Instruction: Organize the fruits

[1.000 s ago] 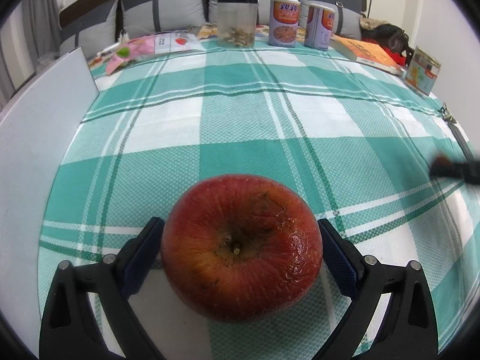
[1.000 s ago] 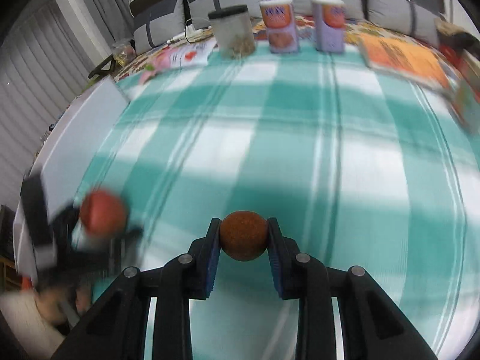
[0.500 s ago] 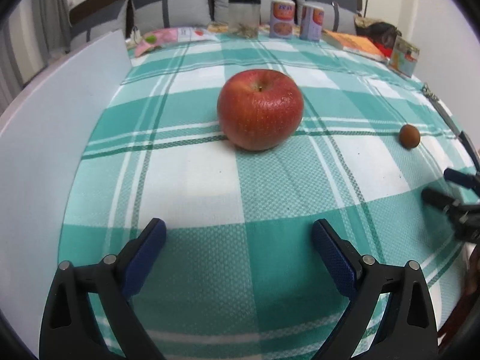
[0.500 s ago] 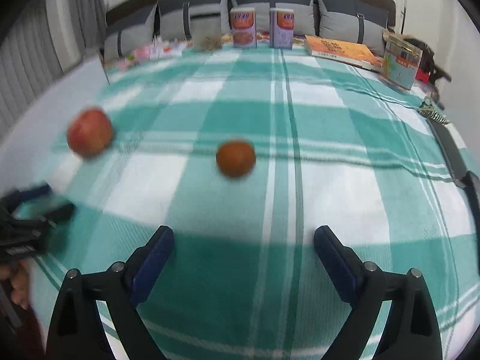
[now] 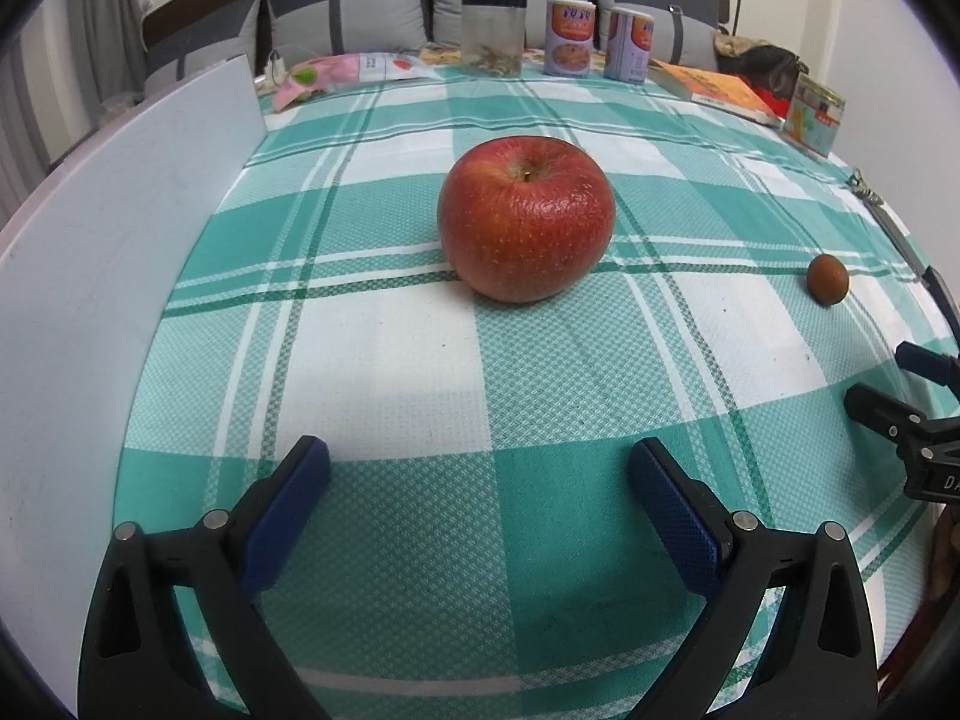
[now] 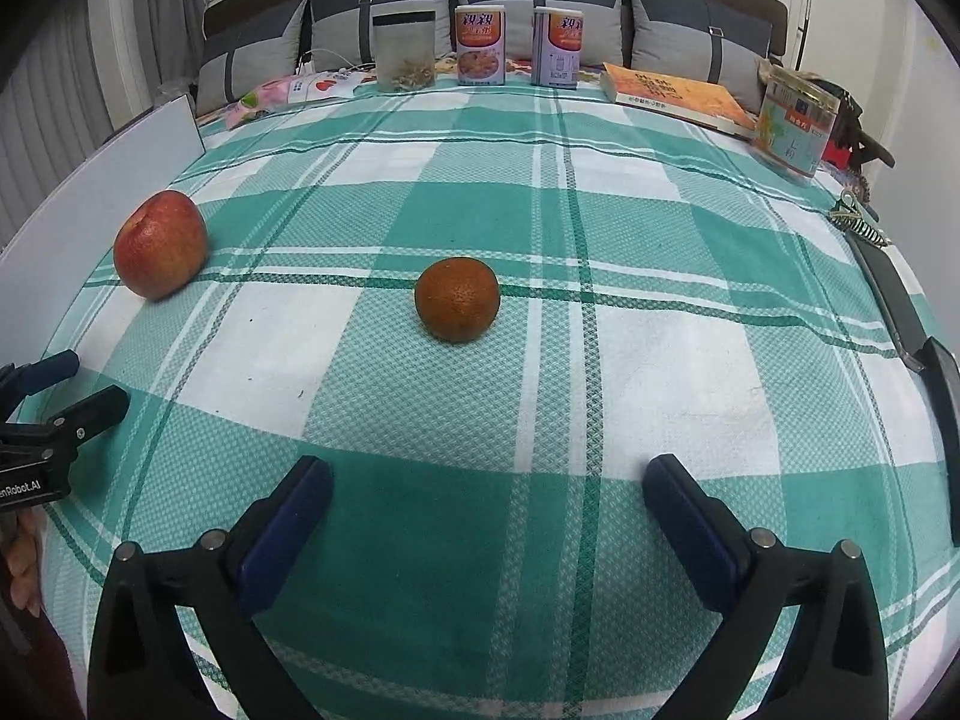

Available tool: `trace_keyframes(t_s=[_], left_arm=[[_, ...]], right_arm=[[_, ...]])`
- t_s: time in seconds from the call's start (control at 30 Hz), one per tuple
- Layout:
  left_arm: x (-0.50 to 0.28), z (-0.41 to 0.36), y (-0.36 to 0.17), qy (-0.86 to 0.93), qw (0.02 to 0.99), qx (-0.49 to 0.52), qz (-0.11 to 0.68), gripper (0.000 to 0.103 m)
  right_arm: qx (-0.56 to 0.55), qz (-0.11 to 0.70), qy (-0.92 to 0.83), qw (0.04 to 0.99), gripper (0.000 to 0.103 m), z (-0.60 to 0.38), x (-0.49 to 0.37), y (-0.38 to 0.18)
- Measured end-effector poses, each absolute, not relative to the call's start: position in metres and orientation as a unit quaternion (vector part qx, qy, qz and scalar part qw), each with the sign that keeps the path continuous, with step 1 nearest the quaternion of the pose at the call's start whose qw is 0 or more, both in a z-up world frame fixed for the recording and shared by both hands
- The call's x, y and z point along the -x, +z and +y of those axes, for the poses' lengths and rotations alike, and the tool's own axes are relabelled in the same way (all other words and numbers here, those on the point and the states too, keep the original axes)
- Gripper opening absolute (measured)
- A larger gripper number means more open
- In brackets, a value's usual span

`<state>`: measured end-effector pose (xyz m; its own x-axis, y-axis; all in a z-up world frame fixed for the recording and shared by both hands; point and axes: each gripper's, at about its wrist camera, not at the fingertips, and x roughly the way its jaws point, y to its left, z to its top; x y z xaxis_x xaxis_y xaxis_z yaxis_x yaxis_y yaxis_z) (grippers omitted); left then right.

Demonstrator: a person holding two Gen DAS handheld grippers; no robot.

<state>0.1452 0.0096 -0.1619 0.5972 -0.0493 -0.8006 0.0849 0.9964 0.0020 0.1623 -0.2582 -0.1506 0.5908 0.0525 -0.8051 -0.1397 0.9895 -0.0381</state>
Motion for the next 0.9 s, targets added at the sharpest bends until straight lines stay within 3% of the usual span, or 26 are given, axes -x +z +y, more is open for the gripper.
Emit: trace_keyframes(t_s=[0.63,0.77,0.9], left_arm=[[-0.144,0.013,-0.161,-0.055,0.889,-0.014,0.454,0.100],[-0.155,0.027,-0.147,-0.113,0.876,0.024,0.468,0.099],[-0.184,0.014,-0.129,-0.123,0.881,-0.008,0.456,0.099]], right_arm=[[0.048,0.451,0.058,0.889,0.103,-0.258,-0.162,-0.151],[0.039,0.495,0.107,0.861,0.102,-0.268,-0.171,-0.143],[-0.029,0.515,0.118,0.848,0.093,-0.288,-0.188,-0.125]])
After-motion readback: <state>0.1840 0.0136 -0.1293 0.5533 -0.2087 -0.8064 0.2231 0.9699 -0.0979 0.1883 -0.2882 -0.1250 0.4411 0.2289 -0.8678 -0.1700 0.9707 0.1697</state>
